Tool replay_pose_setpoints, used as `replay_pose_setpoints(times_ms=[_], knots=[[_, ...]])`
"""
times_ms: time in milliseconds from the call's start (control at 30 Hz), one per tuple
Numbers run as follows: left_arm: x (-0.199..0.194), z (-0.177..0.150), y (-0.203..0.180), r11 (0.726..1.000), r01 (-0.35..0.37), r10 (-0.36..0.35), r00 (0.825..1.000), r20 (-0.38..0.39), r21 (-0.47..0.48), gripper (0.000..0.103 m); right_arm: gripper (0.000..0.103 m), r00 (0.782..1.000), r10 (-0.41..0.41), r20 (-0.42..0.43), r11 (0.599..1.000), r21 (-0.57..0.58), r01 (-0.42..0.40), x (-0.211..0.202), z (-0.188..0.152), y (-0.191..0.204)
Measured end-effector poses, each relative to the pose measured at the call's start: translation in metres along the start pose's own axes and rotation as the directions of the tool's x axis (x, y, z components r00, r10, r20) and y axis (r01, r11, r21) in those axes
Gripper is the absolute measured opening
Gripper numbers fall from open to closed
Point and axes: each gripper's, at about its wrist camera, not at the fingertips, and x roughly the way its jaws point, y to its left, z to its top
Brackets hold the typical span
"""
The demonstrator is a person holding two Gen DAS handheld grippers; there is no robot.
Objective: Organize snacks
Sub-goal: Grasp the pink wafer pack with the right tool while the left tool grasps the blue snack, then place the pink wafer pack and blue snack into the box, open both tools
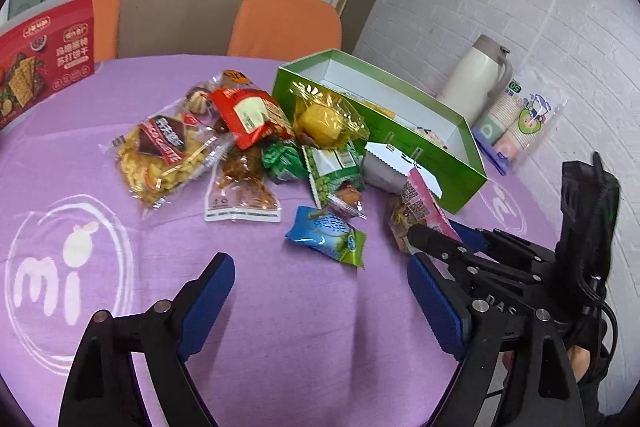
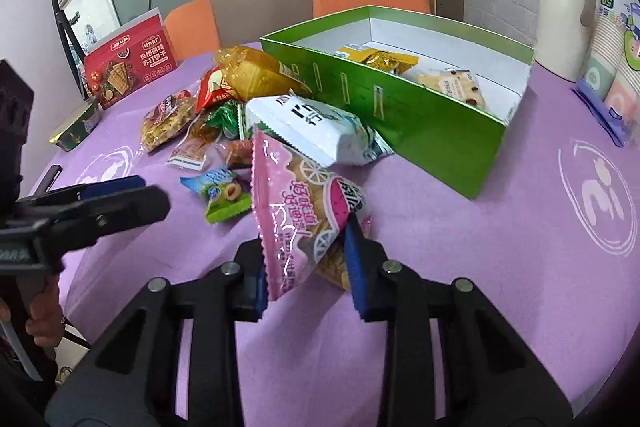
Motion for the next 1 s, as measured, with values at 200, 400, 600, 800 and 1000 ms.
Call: replay_pose_setpoints(times_ms=[200, 400, 600, 800, 1000], knots=[[0.046, 0.009, -0.007, 0.999, 0.037, -0.039, 0.998, -0.054, -0.034, 0.075, 0.034, 1.0, -0.003, 0.004, 1.0, -0.005, 0.003, -0.008, -0.006, -0.004], [0.067, 0.013, -0.006, 0.998, 0.031, -0.035, 0.996, -0.08, -0.056, 0.052, 0.039, 1.0, -0.007, 0.01, 1.0, -0.016, 0.008, -0.003, -0.005, -0.001], [0.067, 0.013, -0.004, 0.994, 0.051, -0.058, 0.996, -0.068, -0.093, 0.064, 0.044, 1.0, -0.007, 0.023, 1.0, -0.016, 0.008, -0.004, -0.003, -0.002], [0.07, 0.016, -0.009, 0.997, 0.025, -0.029, 0.998, -0.052, -0.078, 0.066, 0.044, 1.0, -0.006, 0.018, 1.0, -0.017, 0.007, -0.001, -0.003, 0.0], [0.075, 0.016, -0.017, 0.998, -0.068, 0.068, 0.997, -0.047, -0.008, 0.035, 0.038, 1.0, -0.012, 0.015, 1.0, -0.01, 0.012, -0.003, -0.003, 0.003]])
